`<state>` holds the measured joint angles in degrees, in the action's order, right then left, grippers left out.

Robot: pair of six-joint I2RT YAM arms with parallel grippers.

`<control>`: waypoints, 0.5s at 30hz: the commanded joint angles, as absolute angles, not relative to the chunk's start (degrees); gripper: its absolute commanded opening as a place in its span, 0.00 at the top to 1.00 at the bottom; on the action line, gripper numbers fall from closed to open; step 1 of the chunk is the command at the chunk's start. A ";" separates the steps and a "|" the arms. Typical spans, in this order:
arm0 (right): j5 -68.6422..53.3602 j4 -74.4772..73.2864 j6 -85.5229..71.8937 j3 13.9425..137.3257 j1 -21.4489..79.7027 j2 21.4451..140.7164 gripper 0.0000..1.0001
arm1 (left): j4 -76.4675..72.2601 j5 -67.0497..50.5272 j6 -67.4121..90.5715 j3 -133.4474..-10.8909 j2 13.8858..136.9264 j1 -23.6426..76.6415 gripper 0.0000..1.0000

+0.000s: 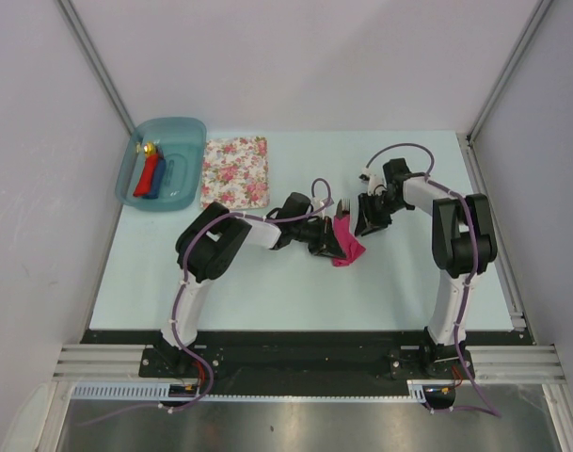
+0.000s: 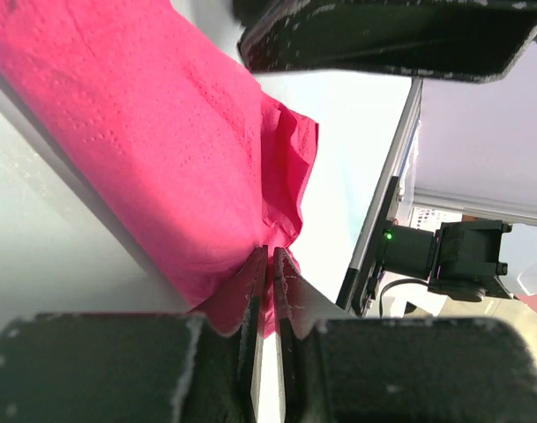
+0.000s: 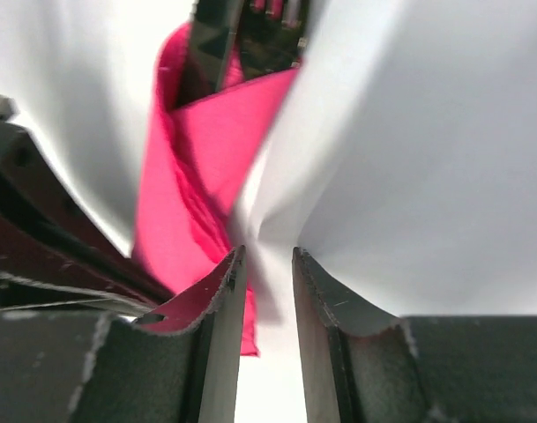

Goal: Place the utensils on the paper napkin and roll it up

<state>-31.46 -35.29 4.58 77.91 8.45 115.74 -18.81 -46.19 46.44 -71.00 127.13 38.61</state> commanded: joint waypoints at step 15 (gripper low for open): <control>-42.19 -36.04 -5.54 76.65 8.70 113.29 0.70 | -16.00 -45.09 45.26 -70.40 128.76 38.14 0.87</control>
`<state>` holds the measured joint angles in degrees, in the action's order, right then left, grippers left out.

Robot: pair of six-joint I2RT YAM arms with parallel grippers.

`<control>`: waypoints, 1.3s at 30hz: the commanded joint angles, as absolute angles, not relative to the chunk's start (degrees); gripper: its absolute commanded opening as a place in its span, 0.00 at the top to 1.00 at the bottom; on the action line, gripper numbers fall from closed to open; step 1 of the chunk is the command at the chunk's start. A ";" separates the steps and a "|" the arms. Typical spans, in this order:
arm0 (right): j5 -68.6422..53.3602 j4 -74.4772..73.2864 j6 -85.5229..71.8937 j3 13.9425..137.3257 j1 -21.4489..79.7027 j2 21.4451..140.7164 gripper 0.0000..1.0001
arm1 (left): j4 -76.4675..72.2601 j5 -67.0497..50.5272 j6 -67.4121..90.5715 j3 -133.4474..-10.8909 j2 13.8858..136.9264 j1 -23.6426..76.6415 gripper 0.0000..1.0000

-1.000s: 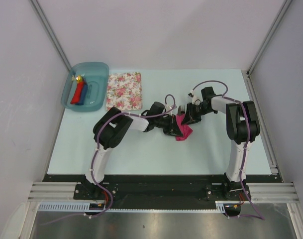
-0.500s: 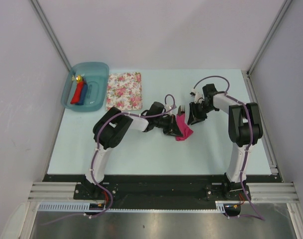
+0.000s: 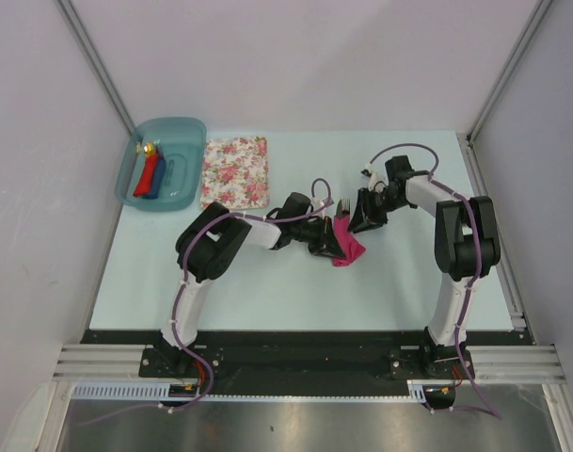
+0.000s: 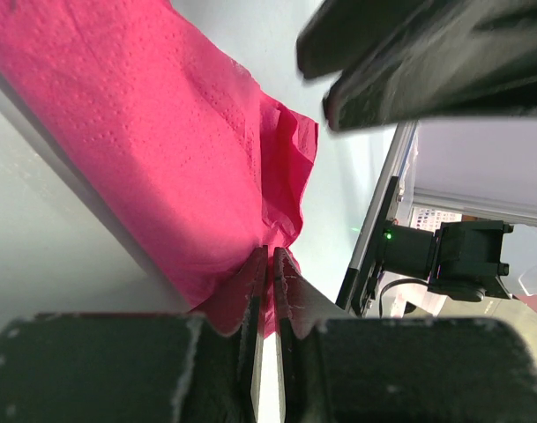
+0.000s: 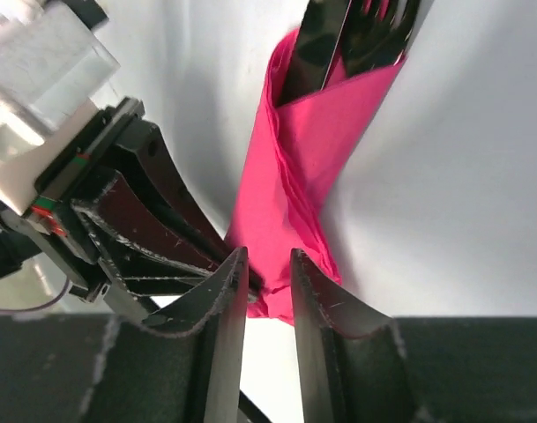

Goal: Place the utensils on the paper napkin and roll it up

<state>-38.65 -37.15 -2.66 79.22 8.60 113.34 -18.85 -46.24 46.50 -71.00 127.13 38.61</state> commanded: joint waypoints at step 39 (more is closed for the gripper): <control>-37.10 -32.52 -7.82 70.67 12.22 111.26 0.77 | -16.26 -45.09 45.00 -69.96 127.97 38.15 0.91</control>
